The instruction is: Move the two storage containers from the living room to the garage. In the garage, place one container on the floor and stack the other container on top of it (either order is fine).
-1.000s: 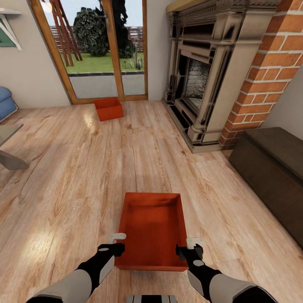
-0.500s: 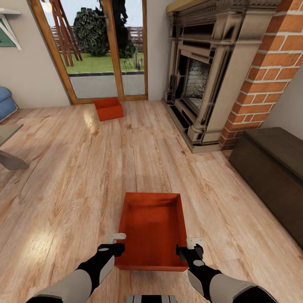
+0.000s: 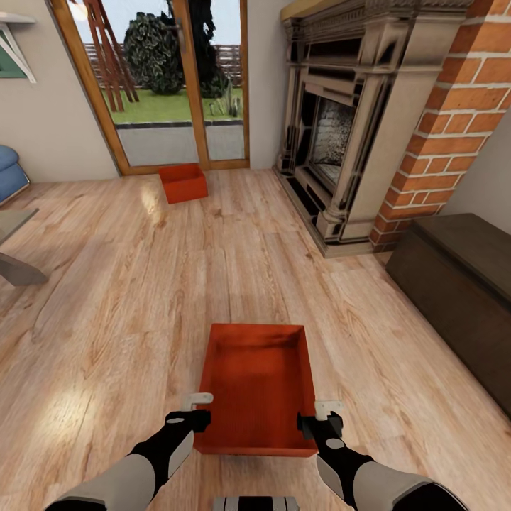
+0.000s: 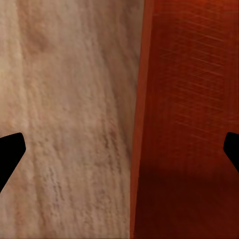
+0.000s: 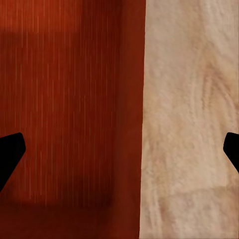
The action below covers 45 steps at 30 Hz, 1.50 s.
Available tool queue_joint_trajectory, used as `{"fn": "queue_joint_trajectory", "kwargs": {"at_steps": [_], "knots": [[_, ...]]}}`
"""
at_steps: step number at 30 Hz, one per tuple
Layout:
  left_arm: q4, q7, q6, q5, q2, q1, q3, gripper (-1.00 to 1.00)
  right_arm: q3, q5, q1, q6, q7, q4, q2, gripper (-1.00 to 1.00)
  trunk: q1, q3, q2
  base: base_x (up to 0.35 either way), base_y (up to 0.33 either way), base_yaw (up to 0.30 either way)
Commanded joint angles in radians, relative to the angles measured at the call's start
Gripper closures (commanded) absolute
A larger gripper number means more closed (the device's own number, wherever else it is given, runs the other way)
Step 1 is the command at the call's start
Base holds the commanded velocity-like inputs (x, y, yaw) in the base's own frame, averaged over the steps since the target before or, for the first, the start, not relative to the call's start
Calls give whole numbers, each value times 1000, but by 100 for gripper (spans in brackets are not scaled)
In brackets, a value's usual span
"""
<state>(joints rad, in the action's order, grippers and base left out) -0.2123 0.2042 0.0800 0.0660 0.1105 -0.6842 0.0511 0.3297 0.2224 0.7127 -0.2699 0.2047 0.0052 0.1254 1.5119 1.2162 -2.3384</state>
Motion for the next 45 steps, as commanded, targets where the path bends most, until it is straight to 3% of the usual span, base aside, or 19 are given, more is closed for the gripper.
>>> {"fn": "queue_joint_trajectory", "kwargs": {"at_steps": [1,9,45], "knots": [[-2,5,6,7,0,0,6,-100,9,9,1,-3,2,1,0,-100,4,4,-8,0,0,0],[-2,4,6,8,0,0,6,-100,8,9,1,-3,2,1,0,-100,34,29,-64,0,0,0],[-5,3,1,7,3,0,5,-100,6,13,1,-25,4,6,0,-100,34,29,-64,0,0,0]]}}
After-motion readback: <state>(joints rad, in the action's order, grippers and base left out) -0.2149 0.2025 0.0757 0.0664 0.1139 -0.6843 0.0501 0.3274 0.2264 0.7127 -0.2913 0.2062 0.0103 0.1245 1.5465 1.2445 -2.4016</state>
